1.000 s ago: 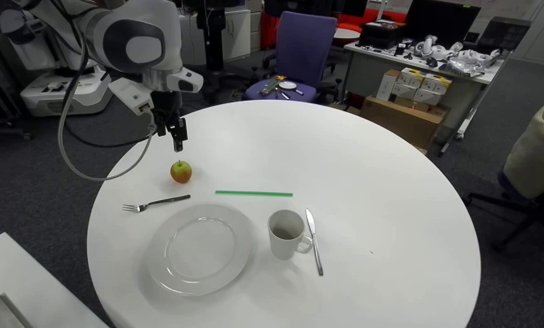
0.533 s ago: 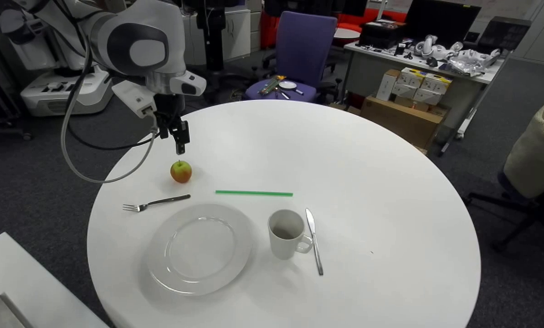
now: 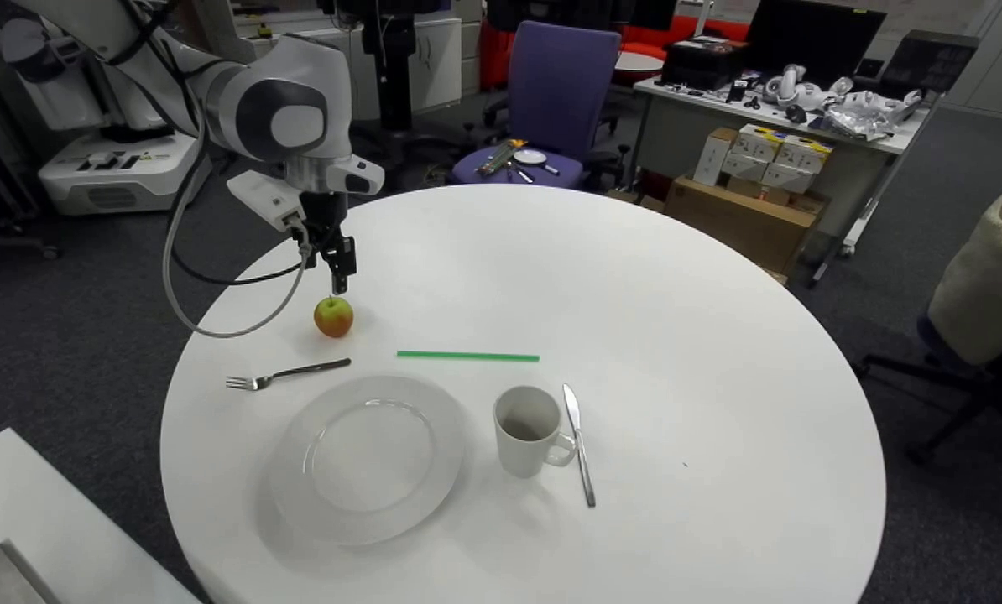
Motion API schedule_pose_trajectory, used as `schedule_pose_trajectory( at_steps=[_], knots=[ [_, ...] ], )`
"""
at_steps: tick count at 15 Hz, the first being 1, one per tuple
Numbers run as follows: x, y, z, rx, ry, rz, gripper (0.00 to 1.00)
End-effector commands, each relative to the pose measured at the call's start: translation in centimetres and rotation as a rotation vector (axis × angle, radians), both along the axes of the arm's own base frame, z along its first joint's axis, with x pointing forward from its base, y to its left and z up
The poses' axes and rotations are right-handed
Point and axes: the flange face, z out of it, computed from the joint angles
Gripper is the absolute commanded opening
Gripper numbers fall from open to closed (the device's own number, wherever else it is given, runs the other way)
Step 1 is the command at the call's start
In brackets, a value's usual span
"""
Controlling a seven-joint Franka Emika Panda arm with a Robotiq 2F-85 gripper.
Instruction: Put the objects on the table on the plate
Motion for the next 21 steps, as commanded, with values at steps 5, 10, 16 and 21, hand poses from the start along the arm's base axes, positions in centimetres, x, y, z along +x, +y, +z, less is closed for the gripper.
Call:
schedule_pose_trajectory(
  at_steps=[5,10,16,21],
  knots=[
    [3.4,3.3,-3.1,-0.1,0.014,0.037,1.0],
    [4.5,3.9,-4.9,-0.149,0.012,0.058,1.0],
    [5.2,4.4,-6.3,-0.163,0.017,0.074,1.0],
    [5.3,5.0,-7.1,-0.14,0.027,0.081,1.0]
  ],
)
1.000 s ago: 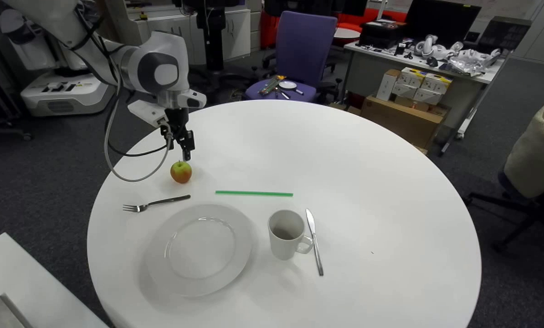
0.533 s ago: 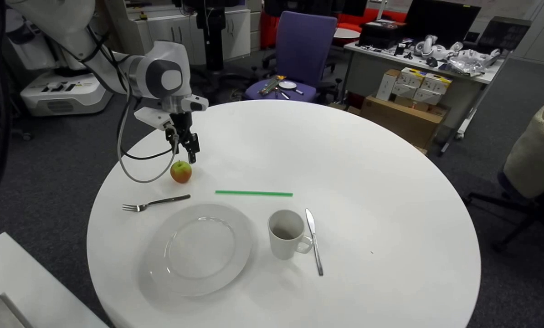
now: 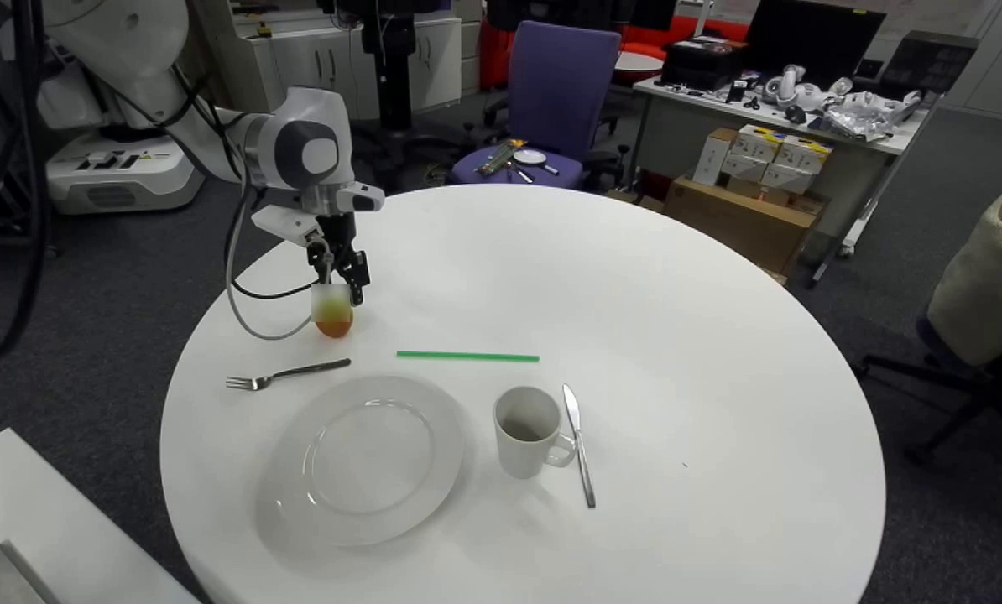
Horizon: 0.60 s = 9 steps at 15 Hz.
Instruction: Put the objects on the table on the plate
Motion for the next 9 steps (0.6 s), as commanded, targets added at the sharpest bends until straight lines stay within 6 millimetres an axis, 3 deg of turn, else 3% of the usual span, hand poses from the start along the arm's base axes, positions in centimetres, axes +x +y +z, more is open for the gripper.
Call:
schedule_pose_trajectory(
  at_steps=[1,9],
  knots=[
    [0.55,0.44,0.05,-0.002,0.004,-0.003,1.0],
    [0.24,0.09,-0.78,-0.004,0.02,-0.011,1.0]
  ],
)
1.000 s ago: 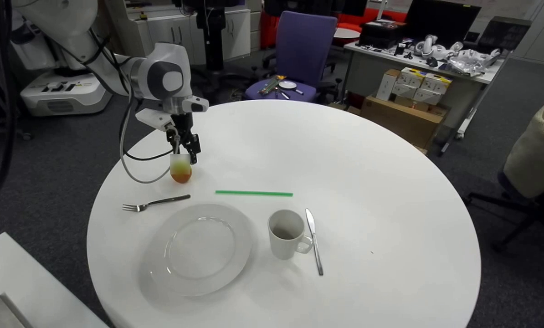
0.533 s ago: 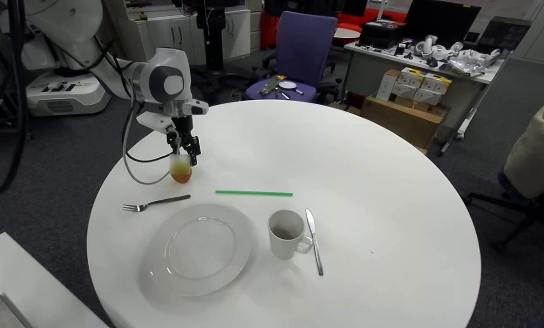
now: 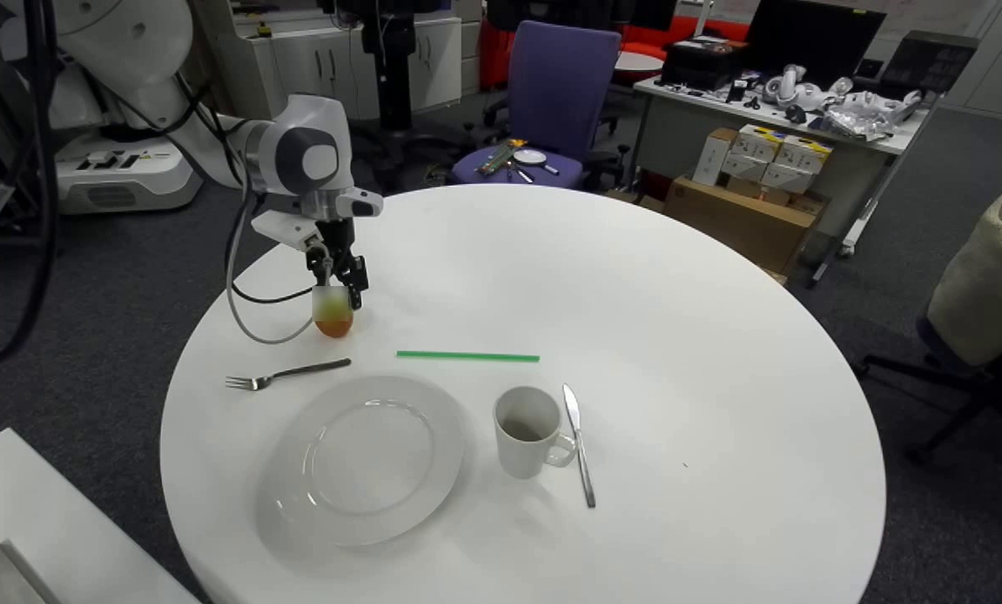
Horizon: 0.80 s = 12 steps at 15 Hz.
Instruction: Put the objects on the table on the plate
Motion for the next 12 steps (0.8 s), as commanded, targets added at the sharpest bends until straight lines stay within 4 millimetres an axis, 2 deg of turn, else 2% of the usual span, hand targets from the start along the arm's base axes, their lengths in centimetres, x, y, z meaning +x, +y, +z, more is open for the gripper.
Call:
schedule_pose_trajectory(
  at_steps=[1,12],
  knots=[
    [0.3,-0.2,0.1,-0.002,0.007,-0.016,1.0],
    [-0.2,-0.2,-1.6,-0.009,0.036,-0.016,1.0]
  ],
)
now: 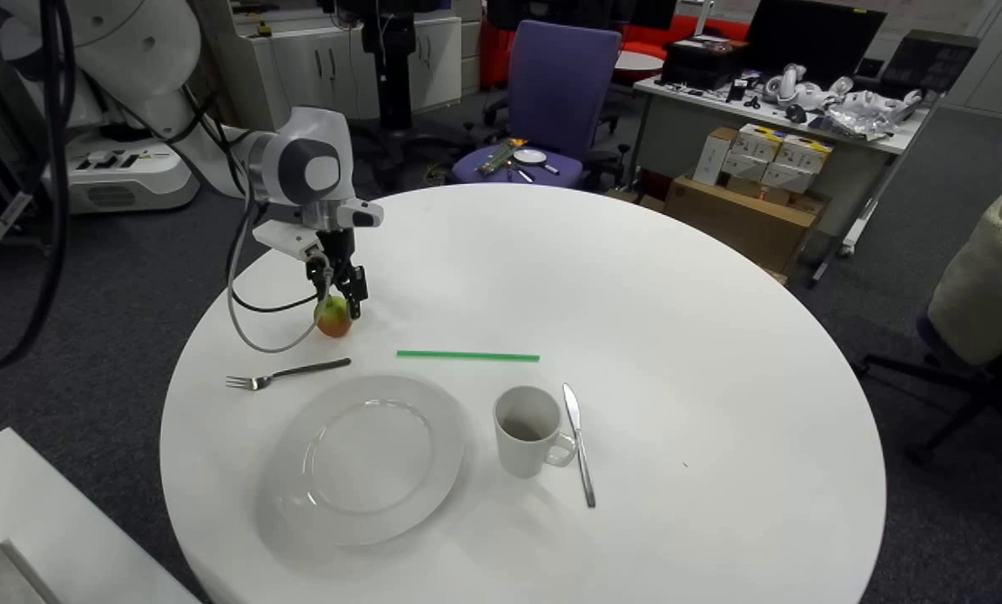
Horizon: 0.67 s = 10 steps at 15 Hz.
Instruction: Put the objects on the table on the plate
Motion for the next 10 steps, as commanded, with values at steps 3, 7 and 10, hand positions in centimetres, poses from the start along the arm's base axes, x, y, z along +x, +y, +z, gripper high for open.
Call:
schedule_pose_trajectory(
  at_steps=[3,7,10],
  knots=[
    [0.09,-0.01,-0.36,-0.004,0.018,-0.015,1.0],
    [-0.19,0.06,-0.83,-0.005,0.026,-0.012,1.0],
    [-0.31,0.12,-0.68,-0.004,0.023,-0.011,1.0]
  ],
)
